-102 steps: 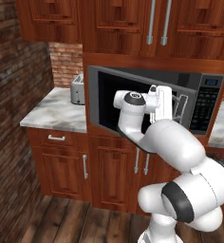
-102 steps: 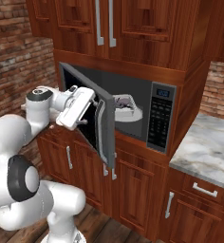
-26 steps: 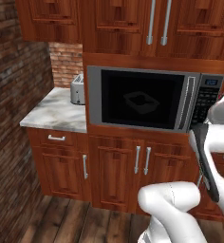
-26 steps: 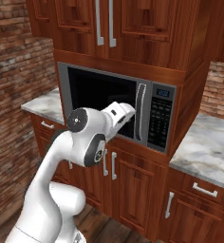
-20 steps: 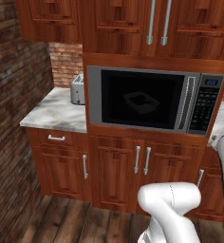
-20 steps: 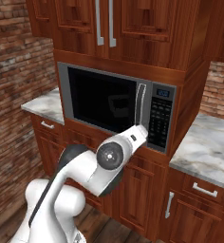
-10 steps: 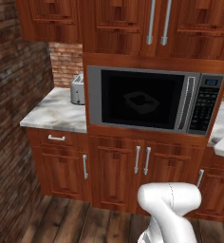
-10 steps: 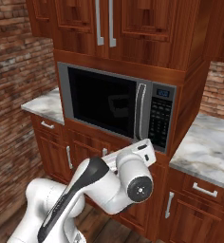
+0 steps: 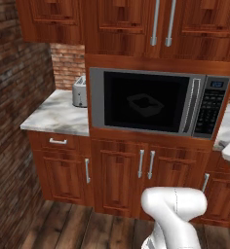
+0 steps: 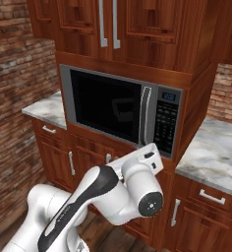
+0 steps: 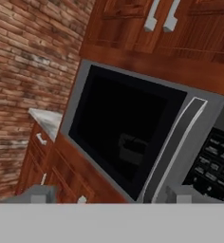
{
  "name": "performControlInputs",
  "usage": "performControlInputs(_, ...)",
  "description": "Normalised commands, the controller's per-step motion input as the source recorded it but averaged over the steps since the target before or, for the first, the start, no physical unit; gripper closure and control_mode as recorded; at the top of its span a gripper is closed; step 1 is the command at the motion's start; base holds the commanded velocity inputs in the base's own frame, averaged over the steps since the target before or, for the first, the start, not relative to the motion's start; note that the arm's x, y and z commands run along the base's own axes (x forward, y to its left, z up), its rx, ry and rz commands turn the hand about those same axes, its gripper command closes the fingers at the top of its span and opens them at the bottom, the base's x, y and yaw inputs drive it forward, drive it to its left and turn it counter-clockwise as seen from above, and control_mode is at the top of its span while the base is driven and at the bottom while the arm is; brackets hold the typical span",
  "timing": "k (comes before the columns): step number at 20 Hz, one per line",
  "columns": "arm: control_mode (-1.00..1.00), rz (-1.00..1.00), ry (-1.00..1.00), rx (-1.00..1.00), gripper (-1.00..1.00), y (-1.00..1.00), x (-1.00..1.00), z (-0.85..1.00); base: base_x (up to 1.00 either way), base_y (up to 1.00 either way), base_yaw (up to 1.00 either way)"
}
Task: Place the tupperware containing the fish and eggplant meal in the microwave. Close the microwave door and press the start button to reheat the meal.
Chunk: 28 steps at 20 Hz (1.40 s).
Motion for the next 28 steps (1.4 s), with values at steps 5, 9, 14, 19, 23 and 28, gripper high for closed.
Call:
performControlInputs(5, -1.0, -0.01, -0.14, -0.08, 1.0, 0.19, 0.02, -0.1, 0.0, 0.0, 0.0)
performControlInputs(9, -1.0, -0.02, -0.05, -0.02, 1.0, 0.06, 0.18, -0.15, 0.0, 0.0, 0.0)
performControlInputs(14, -1.0, -0.01, 0.0, 0.0, 1.0, 0.0, 0.33, -0.2, 0.0, 0.0, 0.0)
performControlInputs(19, -1.0, 0.0, 0.0, 0.0, 1.0, 0.0, 0.4, -0.15, 0.0, 0.0, 0.0)
performControlInputs(23, -1.0, 0.0, 0.0, 0.0, 1.0, -0.07, 0.38, -0.11, 0.0, 0.0, 0.0)
performControlInputs(28, -1.0, 0.0, 0.0, 0.0, 1.0, -0.23, 0.21, -0.03, 0.0, 0.0, 0.0)
